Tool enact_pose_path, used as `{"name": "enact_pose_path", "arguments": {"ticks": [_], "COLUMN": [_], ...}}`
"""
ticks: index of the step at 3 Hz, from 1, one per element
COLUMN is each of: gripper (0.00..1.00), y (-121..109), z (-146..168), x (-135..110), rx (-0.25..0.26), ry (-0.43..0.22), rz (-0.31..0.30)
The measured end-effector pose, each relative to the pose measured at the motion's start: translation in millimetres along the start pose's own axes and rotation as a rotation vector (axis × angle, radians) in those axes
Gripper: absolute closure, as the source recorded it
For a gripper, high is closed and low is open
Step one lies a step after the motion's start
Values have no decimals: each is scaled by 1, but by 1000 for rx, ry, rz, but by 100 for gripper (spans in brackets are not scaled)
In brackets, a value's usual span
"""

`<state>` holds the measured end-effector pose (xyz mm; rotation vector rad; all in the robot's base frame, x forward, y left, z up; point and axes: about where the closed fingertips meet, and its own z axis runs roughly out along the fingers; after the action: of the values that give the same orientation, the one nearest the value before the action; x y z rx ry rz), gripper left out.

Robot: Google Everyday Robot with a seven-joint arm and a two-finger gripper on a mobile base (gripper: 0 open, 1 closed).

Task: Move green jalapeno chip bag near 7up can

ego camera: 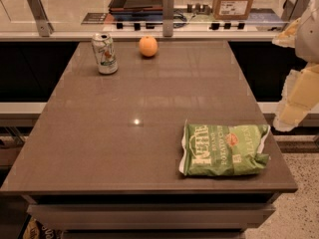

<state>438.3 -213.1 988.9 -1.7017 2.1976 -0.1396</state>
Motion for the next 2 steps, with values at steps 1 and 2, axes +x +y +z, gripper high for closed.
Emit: {"name": "enact_pose_path", "arguments": {"ticks": [1,2], "gripper": [0,0], "y": [0,1], "z": [0,0], "x": [0,1], "rx": [0,-5], "ry": [0,-36], "rz": [0,1]}}
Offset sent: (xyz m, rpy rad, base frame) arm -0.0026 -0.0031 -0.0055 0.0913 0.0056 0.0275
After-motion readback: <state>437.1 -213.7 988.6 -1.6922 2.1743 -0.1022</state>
